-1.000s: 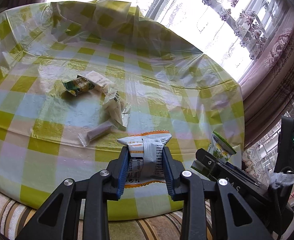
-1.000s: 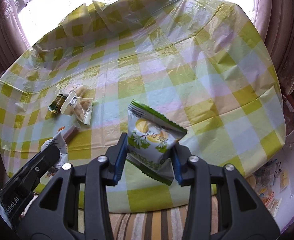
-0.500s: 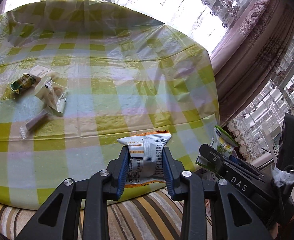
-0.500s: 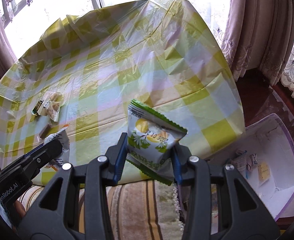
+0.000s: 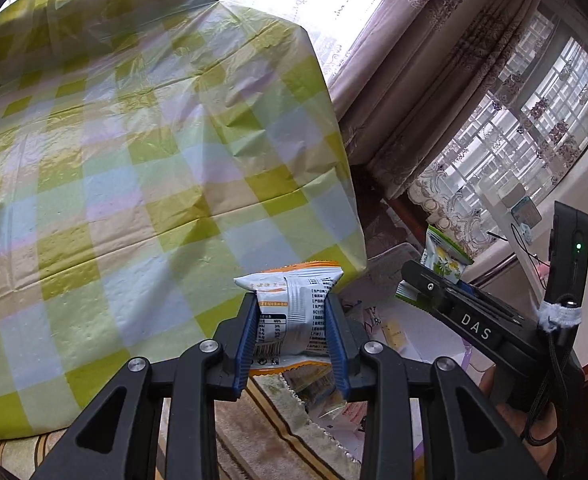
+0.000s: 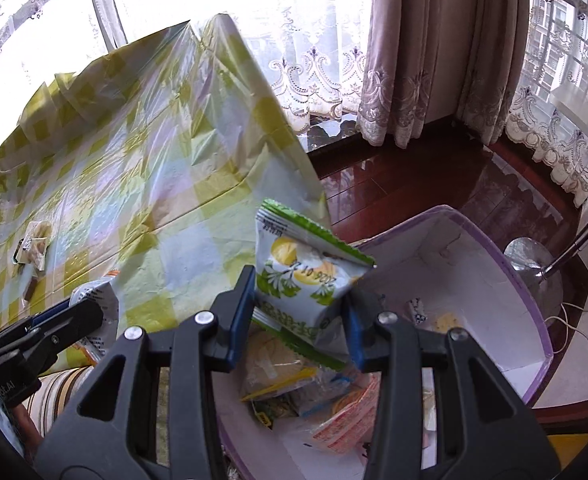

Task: Organize snacks
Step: 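Lift both packets and carry them over the white box, then open both grippers to drop the packets into the white box, then move both open tools back over the remaining snacks on the table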

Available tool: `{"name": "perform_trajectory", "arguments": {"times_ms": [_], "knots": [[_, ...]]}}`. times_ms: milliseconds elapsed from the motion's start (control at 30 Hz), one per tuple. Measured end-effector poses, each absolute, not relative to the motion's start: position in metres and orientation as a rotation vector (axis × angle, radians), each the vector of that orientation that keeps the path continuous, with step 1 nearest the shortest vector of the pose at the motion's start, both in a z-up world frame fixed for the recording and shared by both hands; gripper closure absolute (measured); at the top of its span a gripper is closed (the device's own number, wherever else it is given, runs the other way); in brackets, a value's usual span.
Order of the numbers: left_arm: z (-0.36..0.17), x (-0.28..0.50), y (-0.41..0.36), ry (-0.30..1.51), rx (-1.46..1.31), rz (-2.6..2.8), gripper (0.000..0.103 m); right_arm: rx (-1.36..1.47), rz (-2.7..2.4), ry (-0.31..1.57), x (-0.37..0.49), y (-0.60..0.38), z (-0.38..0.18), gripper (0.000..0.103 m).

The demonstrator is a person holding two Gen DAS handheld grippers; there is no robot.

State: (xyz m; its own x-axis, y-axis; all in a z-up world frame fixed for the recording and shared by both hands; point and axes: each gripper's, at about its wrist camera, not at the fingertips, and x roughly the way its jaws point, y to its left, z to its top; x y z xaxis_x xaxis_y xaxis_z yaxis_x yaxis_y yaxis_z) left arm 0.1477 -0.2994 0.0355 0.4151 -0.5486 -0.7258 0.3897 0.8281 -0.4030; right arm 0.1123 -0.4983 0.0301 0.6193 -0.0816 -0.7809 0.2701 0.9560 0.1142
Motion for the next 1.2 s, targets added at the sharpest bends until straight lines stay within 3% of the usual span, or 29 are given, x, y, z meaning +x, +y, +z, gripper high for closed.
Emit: {"name": "perform_trajectory", "arguments": {"times_ms": [300,433,533,600,1200], "knots": [[0.041,0.146,-0.355,0.989,-0.141,-0.734,0.069,0.288,-0.328,0.846,0.101,-0.554,0.033,0.059],[0.040,0.147,-0.370,1.003,-0.152,-0.783,0.060,0.312,-0.374,0.829,0.098,-0.570,0.035,0.058],[0.040,0.148,-0.366,1.002,-0.167,-0.778,0.051,0.318,-0.392,0.819,0.096,-0.574,0.038,0.047],[0.041,0.150,-0.360,0.997,-0.176,-0.760,0.051,0.325,-0.386,0.810,0.096,-0.574,0.039,0.035],[0.049,0.170,-0.294,0.891,-0.240,-0.606,0.051,0.248,-0.249,0.815,0.114,-0.515,0.050,0.033]]}}
